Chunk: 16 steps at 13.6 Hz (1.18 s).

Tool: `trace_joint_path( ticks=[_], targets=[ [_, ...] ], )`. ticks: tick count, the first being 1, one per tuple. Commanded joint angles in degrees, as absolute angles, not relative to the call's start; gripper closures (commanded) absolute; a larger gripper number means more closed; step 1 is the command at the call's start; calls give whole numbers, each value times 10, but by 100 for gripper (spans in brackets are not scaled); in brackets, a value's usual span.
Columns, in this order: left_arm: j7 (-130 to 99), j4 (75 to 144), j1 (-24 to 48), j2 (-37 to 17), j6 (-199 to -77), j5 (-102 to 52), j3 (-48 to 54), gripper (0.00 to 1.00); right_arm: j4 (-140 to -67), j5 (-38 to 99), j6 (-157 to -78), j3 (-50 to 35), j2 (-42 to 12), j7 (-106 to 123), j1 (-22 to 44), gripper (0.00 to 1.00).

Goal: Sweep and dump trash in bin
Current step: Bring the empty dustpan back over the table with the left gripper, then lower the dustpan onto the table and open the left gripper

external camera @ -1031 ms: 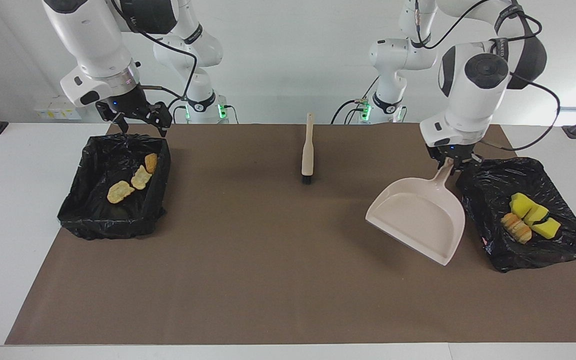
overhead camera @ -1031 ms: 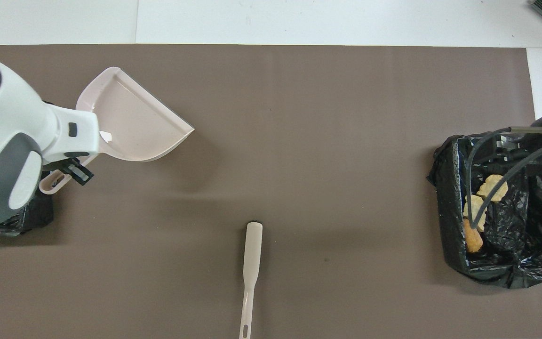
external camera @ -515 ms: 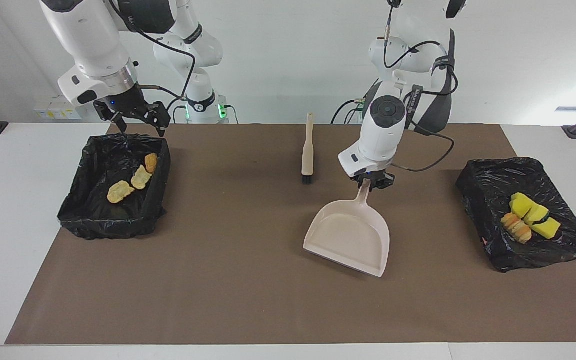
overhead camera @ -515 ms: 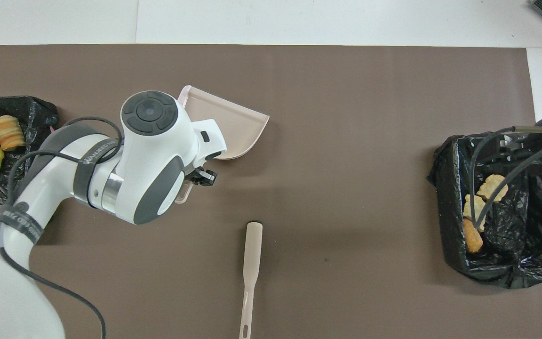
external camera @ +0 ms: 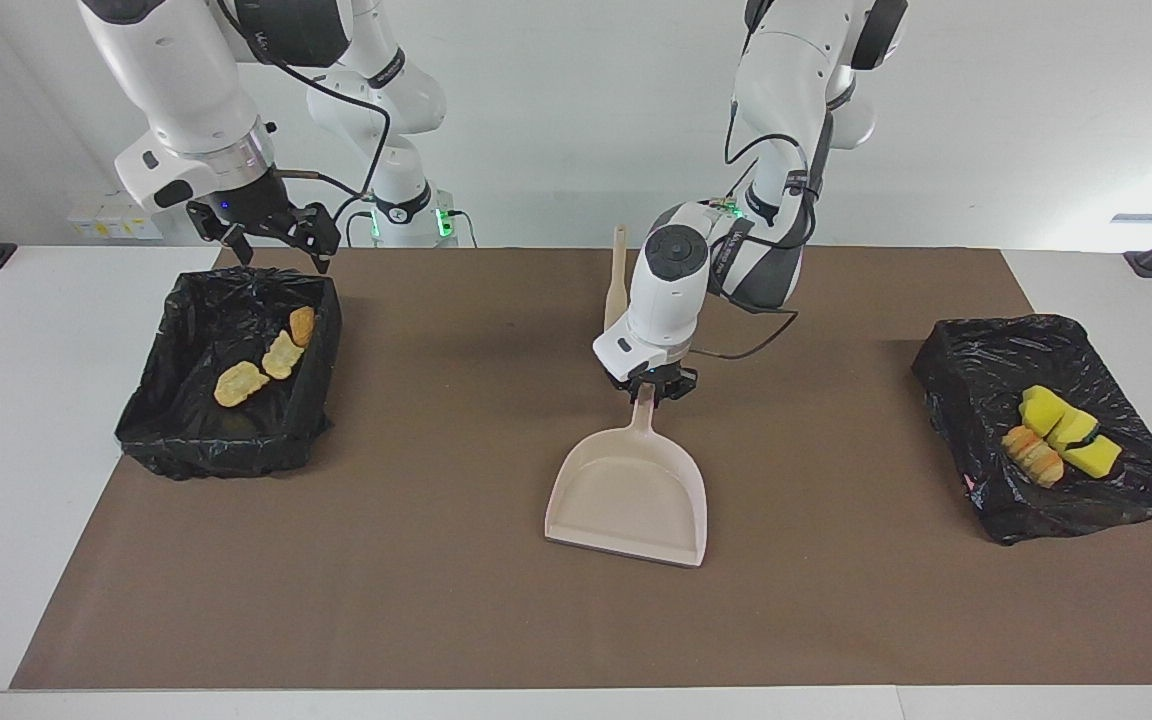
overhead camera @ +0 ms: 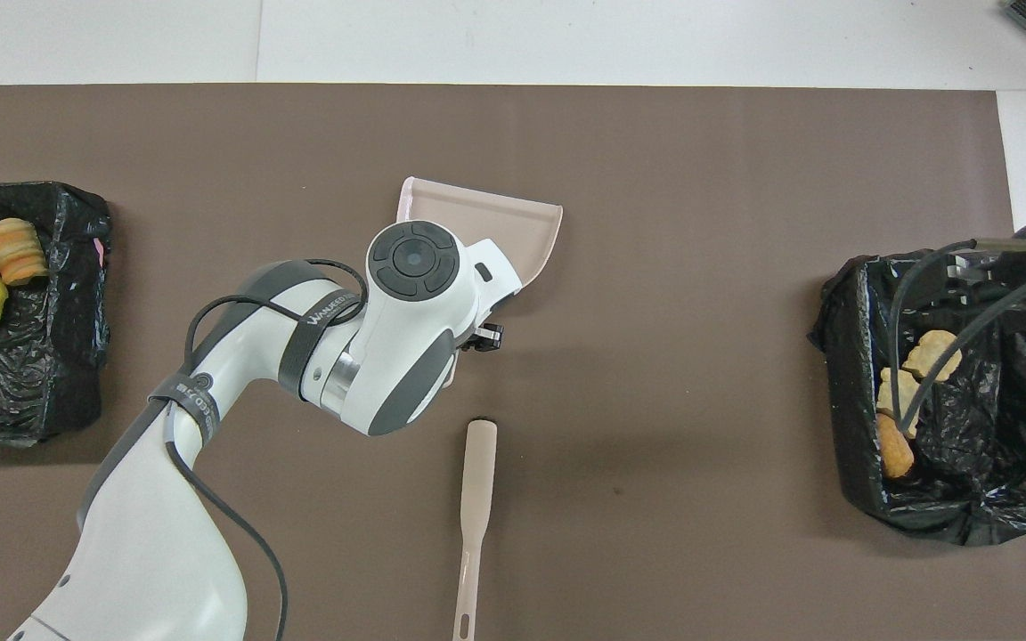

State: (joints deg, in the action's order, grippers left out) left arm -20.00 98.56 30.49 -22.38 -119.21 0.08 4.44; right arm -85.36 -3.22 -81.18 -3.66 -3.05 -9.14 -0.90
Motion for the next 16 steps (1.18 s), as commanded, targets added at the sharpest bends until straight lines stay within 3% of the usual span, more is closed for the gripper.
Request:
trace_joint_path(
  ticks=[1, 4, 11, 16],
  targets=[
    [-202, 976, 297, -187, -1139, -7, 27, 0, -869, -29, -825, -40, -18, -75, -18, 0],
    [-175, 973, 267, -157, -1100, -1, 10, 0, -868, -29, -825, -40, -18, -75, -17, 0],
    [18, 969, 116, -54, -973, -9, 6, 0, -868, -28, -825, -40, -18, -75, -17, 0],
    [23, 963, 48, 20, -891, -8, 6, 0, -868, -28, -825, -40, -18, -75, -17, 0]
  ],
)
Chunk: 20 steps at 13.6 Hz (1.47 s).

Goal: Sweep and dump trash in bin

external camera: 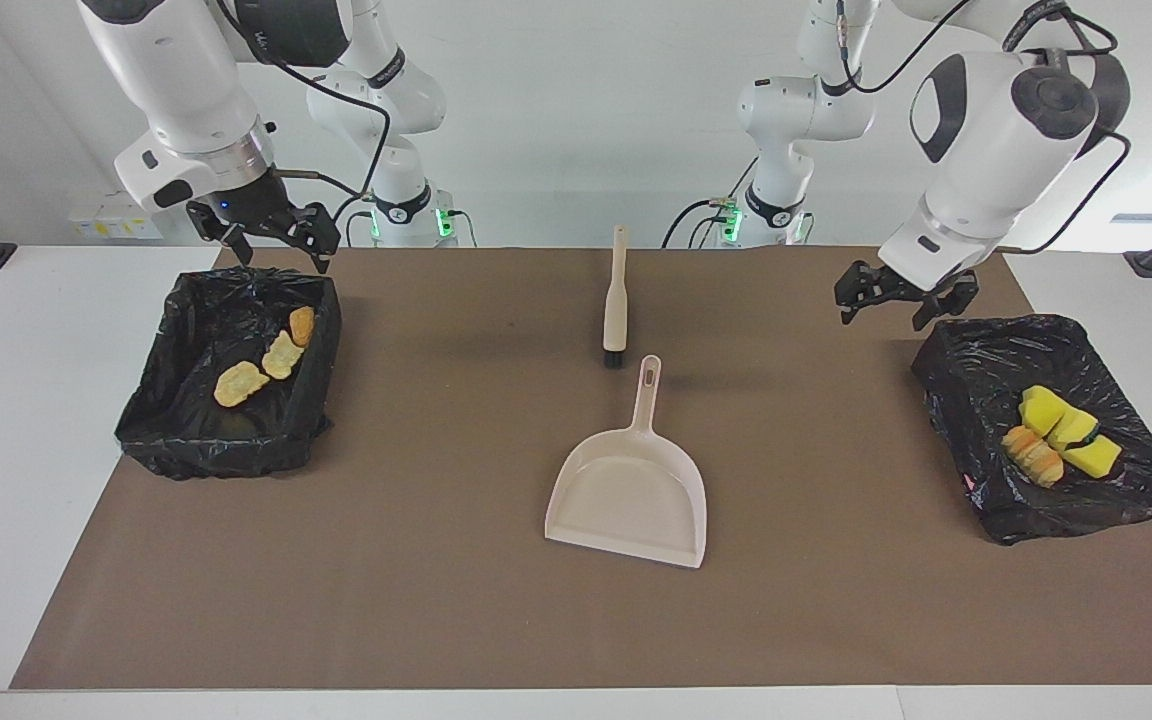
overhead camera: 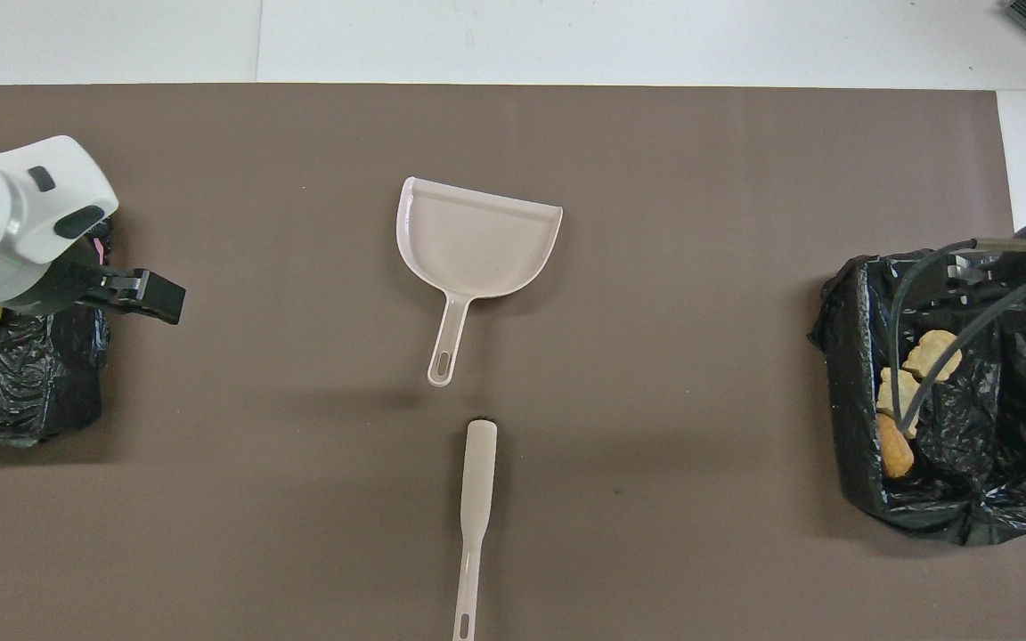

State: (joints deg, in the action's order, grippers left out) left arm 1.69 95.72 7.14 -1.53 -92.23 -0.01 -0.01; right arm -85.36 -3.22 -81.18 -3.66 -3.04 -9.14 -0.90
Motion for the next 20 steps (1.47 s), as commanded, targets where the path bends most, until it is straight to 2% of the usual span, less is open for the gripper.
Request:
trace_joint_path(
  ticks=[1, 8, 20],
  targets=[
    [24, 959, 43, 35, -876, -2, 6, 0, -868, -28, -825, -40, -18, -74, -17, 0],
    [21, 947, 40, 57, -871, -1, 7, 0, -868, -28, -825, -40, -18, -75, -17, 0],
    [21, 947, 40, 57, -870, -1, 7, 0, -868, -28, -826, -40, -18, -76, -18, 0]
  ],
)
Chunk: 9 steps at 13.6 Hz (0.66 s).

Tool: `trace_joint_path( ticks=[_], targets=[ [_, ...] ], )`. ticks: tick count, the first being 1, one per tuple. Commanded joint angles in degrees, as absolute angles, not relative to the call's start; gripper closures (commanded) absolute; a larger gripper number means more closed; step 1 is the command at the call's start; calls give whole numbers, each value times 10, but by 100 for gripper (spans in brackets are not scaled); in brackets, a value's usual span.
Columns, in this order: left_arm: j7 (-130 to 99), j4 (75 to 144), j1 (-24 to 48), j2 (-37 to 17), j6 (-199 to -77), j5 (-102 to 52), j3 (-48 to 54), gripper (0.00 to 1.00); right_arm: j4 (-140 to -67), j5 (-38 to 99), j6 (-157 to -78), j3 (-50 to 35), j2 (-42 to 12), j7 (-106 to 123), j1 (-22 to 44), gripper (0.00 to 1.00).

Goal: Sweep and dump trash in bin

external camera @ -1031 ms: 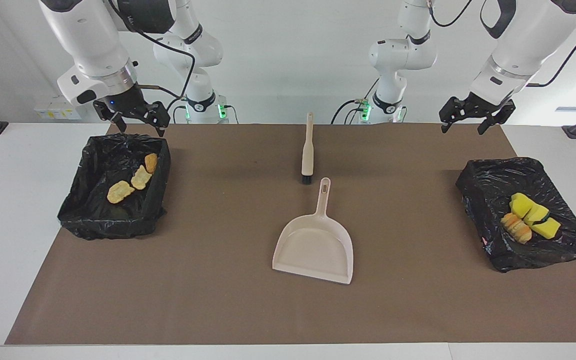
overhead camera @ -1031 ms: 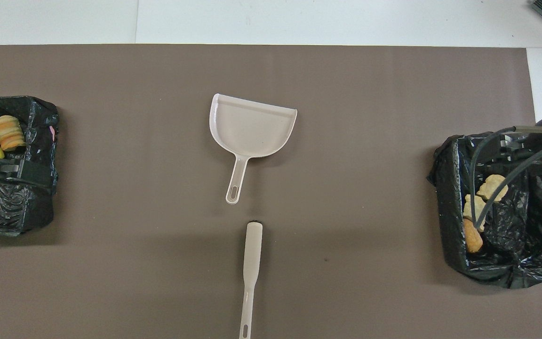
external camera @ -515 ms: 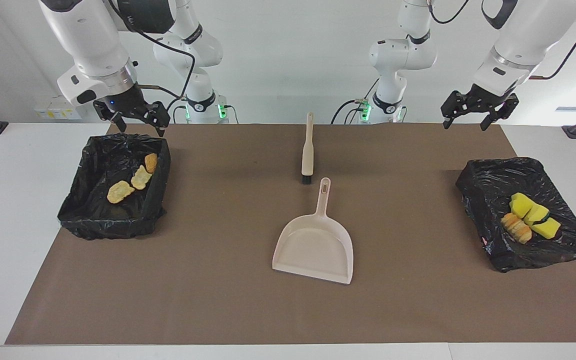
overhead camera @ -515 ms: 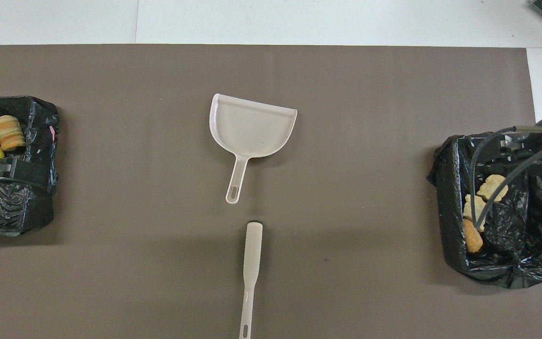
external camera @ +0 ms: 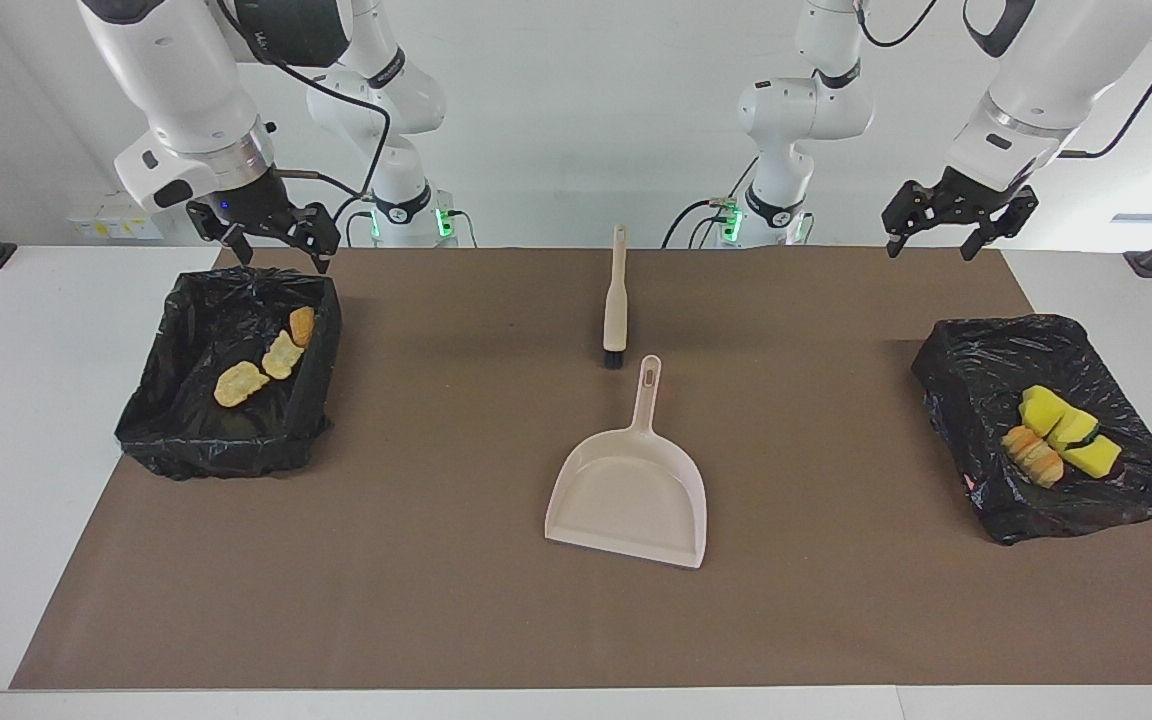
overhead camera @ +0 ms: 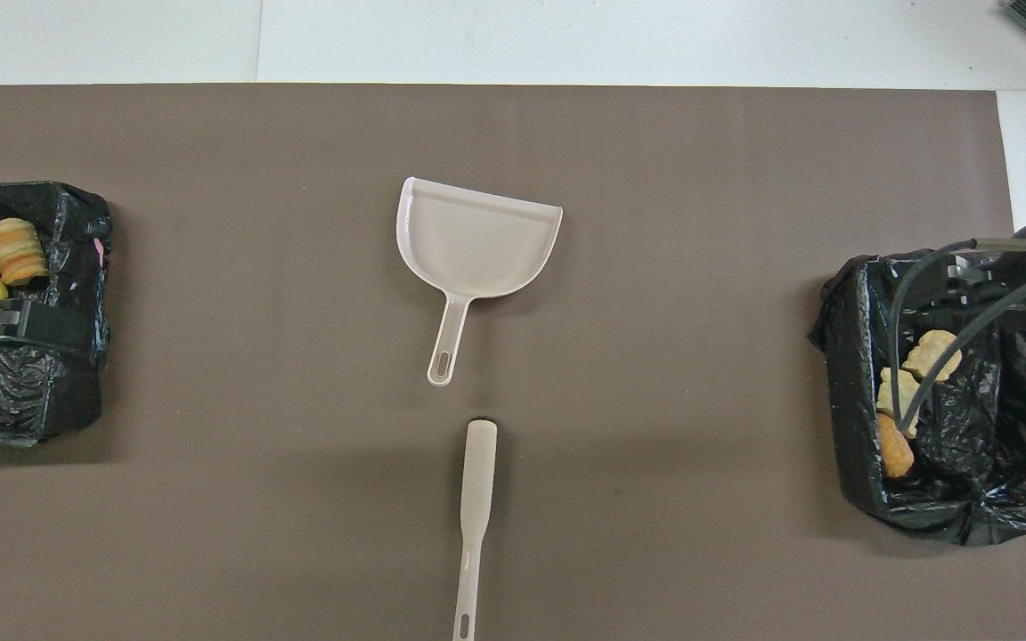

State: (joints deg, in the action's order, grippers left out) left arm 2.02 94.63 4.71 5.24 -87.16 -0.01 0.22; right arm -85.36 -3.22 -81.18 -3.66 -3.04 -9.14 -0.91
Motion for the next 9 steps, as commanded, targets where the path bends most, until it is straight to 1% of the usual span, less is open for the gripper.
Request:
trace_joint_path(
  ticks=[1, 3, 7, 9],
  targets=[
    [21, 947, 40, 57, -870, -1, 7, 0, -868, -28, -825, -40, -18, -74, -18, 0],
    [21, 947, 40, 57, -870, -1, 7, 0, -868, -33, -826, -39, -18, -64, -18, 0],
    [21, 947, 40, 57, -870, -1, 7, 0, -865, -32, -844, -36, -26, 23, -72, 0],
    [21, 947, 40, 57, -870, -1, 7, 0, -866, -28, -870, -35, -26, 14, -80, 0]
  ],
)
